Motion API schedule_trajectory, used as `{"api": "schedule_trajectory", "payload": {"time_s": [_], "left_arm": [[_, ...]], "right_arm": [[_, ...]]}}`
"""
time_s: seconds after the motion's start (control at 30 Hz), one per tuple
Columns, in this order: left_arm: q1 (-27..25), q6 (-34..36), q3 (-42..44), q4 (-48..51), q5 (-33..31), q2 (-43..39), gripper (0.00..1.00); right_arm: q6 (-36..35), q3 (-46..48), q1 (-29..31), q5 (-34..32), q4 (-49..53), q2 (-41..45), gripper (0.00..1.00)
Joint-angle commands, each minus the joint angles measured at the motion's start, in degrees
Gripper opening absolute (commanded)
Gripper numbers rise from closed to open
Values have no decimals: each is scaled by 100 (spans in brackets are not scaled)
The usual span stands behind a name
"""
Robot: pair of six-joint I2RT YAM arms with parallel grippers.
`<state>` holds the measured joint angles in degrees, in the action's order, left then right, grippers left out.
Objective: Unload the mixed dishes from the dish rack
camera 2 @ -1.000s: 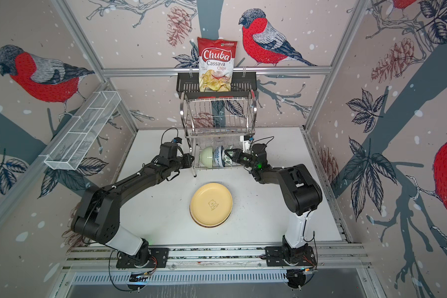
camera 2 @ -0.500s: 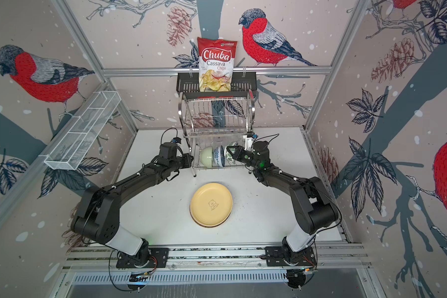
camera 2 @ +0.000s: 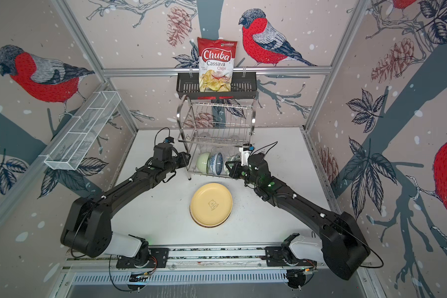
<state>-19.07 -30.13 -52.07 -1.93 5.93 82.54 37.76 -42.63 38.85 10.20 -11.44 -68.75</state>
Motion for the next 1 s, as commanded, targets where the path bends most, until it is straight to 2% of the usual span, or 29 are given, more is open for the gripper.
{"api": "schedule_trajectory", "payload": {"time_s": [0.0,0.23,0.4,0.57,0.97], "left_arm": [[-4,-110,89,-279,58,-67,38],[0,-133,207,-358,75,-186,34],[-1,-159,138,-426,112,-99,23],[-1,-208,89,-534,122,61,16],[-14,-351,-711,-715,224,897,13]], "right_arm": [[-284,172,54,-606,-280,279,0],[-200,441,83,-702,-289,357,0],[-597,151,-80,-650,-11,183,0],[-843,-105,-642,27,60,-177,0],[-1684,-1230,-1647,1344,324,-1478,0]]}}
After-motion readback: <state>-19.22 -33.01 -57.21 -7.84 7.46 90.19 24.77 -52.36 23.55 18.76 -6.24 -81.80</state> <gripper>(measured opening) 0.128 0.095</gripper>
